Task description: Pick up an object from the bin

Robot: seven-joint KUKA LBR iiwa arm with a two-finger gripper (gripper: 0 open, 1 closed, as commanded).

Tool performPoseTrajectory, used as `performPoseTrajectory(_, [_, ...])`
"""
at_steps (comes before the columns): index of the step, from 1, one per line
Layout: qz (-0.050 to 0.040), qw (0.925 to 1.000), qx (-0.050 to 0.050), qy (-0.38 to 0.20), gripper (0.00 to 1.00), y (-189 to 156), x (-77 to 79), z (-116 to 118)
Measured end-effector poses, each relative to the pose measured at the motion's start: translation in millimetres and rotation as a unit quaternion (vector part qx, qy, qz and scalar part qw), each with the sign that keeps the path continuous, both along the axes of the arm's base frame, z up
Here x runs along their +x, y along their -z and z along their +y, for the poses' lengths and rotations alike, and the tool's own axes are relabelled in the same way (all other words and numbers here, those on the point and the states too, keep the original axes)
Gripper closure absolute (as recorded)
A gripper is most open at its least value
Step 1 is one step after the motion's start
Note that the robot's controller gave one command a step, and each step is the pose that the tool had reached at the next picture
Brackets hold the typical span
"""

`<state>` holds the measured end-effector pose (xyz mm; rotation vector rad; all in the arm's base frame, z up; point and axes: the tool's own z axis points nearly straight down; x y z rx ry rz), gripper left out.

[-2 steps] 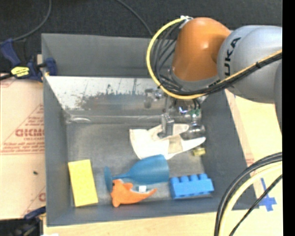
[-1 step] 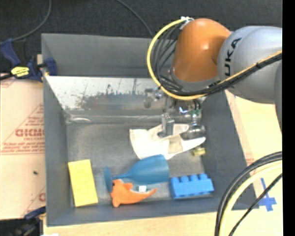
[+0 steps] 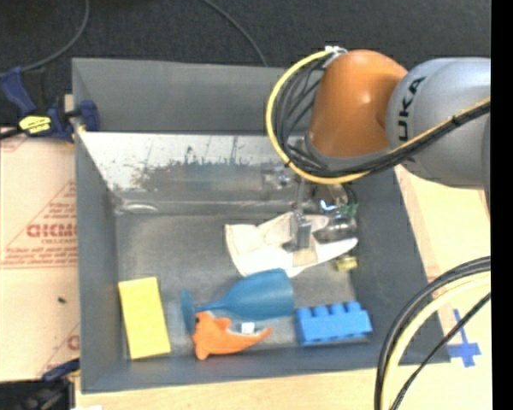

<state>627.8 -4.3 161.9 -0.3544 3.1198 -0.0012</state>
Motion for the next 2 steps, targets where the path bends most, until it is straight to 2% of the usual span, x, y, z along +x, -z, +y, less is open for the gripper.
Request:
performPoseTrajectory(1, [-0.0058,0.9932,0.000,-0.117,0.00,13.0,-17.1,-33.0])
performPoseTrajectory(2, [0.0007,0.9960,0.001,-0.089,0.00,58.7,-27.0,-42.4])
